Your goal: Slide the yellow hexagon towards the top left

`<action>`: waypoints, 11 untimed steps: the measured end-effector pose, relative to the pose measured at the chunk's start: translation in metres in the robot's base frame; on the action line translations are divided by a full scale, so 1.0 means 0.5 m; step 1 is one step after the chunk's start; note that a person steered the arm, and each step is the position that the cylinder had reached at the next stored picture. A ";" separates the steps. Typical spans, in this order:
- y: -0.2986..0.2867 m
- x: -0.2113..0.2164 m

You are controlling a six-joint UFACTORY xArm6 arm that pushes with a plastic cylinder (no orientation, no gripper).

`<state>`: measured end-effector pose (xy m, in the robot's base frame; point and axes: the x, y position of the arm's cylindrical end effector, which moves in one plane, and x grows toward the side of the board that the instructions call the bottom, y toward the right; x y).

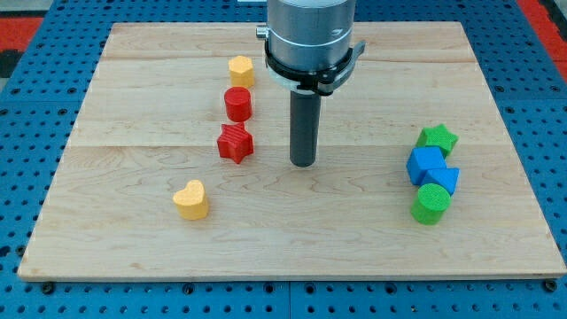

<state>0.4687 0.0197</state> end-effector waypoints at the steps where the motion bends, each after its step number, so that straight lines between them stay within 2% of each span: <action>1: 0.000 0.000; 4: 0.054 0.048; 5: 0.094 0.035; 6: 0.088 -0.114; 7: 0.039 -0.291; 8: -0.094 -0.313; 9: -0.326 -0.336; 10: -0.268 -0.342; 11: 0.030 -0.364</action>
